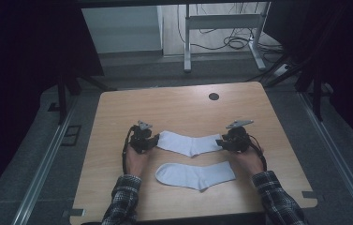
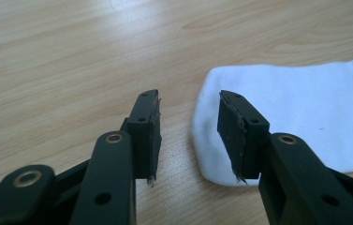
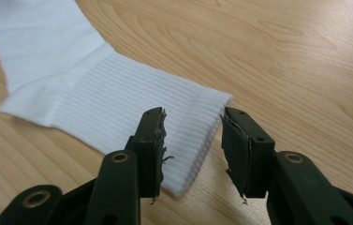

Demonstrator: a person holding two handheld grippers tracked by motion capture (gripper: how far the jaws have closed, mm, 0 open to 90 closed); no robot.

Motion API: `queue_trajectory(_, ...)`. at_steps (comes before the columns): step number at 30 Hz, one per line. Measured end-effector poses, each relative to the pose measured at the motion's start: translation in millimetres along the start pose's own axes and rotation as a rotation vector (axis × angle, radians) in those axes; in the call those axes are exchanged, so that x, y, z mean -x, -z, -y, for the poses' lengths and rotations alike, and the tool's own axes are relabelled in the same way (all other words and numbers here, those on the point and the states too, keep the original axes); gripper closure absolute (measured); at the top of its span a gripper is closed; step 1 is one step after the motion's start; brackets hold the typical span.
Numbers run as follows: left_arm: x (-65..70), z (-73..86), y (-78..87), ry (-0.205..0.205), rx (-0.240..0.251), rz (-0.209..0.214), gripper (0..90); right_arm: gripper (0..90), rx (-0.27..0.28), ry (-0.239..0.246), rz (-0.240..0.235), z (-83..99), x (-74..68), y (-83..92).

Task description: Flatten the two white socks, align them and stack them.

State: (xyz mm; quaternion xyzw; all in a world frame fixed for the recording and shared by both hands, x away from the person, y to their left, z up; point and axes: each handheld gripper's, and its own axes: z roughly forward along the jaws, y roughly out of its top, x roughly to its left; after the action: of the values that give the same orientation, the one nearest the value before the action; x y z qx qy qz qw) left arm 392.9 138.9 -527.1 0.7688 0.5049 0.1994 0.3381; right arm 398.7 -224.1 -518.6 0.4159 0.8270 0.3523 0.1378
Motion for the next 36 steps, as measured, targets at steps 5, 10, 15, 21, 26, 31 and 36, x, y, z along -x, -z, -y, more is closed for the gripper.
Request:
queue_trajectory(5, 1.8, 3.3, -7.7, -0.035, -0.029, -0.011, 64.4, 59.8, -0.024, 0.006, 0.011, 2.5, -0.4, -4.6)
queue_trajectory(10, 2.2, 5.0, -10.4, -0.03, -0.042, 0.023, 72.6, 70.4, -0.044, -0.015, -0.014, 6.1, -0.1, -8.5)
queue_trajectory(15, 3.1, 5.3, -10.6, -0.014, -0.042, 0.05, 84.4, 82.2, -0.057, -0.021, -0.029, 4.4, -2.8, -8.0)
queue_trajectory(21, 3.4, 4.1, -5.3, -0.014, -0.025, 0.05, 85.0, 82.5, -0.048, -0.007, -0.026, 2.9, -4.5, -3.4)
queue_trajectory(26, 5.9, -0.2, 2.1, -0.025, -0.009, 0.052, 85.1, 82.7, -0.023, -0.004, -0.03, 0.3, -4.3, 3.2)
queue_trajectory(31, 10.1, -4.4, 12.9, -0.038, 0.013, 0.057, 85.1, 82.8, -0.009, -0.002, -0.035, -0.7, -4.2, 9.5)
queue_trajectory(36, 14.2, -7.0, 25.8, -0.059, 0.034, 0.062, 85.1, 82.8, 0.013, -0.006, -0.039, -1.9, -2.9, 19.6)
